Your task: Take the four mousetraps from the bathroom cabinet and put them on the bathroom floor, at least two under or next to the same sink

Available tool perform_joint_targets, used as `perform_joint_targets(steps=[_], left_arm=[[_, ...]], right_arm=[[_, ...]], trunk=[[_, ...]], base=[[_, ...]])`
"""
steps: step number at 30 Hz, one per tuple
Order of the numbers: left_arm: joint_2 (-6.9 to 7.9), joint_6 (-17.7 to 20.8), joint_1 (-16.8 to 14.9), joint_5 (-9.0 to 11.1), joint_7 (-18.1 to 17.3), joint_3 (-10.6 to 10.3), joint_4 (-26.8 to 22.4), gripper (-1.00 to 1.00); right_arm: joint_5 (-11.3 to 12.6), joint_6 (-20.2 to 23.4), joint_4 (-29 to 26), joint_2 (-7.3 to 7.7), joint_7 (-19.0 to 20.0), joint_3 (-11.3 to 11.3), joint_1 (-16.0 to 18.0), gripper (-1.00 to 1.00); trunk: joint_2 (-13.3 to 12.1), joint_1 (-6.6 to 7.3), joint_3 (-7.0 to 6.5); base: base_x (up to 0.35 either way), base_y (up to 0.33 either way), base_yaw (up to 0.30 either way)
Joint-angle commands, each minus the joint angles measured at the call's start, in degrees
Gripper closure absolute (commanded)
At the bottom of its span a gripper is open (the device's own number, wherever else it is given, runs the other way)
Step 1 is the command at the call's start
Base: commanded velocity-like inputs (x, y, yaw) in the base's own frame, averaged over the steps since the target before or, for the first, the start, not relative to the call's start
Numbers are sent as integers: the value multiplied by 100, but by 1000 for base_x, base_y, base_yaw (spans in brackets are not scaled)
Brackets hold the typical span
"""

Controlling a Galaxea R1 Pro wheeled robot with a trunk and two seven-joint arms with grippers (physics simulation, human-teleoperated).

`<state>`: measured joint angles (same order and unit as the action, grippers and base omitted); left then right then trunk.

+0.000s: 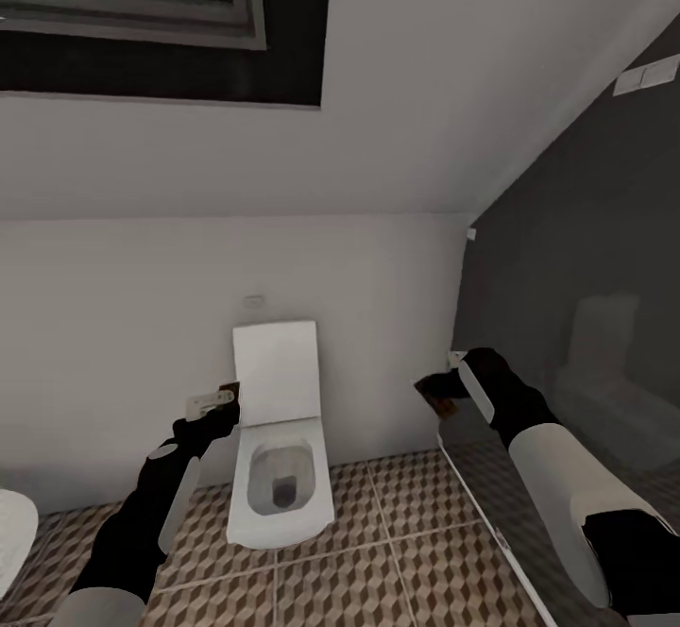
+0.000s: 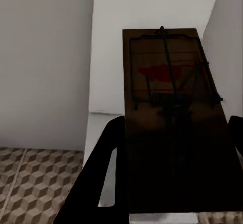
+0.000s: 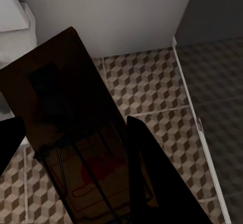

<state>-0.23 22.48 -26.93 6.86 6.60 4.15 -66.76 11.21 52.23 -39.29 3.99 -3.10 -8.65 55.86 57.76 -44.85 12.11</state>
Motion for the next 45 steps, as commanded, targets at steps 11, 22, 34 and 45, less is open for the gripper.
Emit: perform_joint_targets(steps=[11,22,34,45], left_arm=[[-2,28,-5,52,44,-2,-4,100],[7,25,-5,52,44,-2,-3,100],[39,25,-5,45,44,-18,-12,100],[32,27,-5,43,44,-20,-28,100]], right_arm=[[48,25,-9,14,-24,-32,4,100],[48,25,-9,9,-24,-32,4,100],[48,18,-8,-7,-11,-32,4,100],[60,25,-9,6,12,-25,4,100]], trunk=[[5,-4,8],[5,-4,8],[5,-4,8],[5,-4,8]], base=[[325,0,272],[323,0,249],[90,0,23],[1,0,0]])
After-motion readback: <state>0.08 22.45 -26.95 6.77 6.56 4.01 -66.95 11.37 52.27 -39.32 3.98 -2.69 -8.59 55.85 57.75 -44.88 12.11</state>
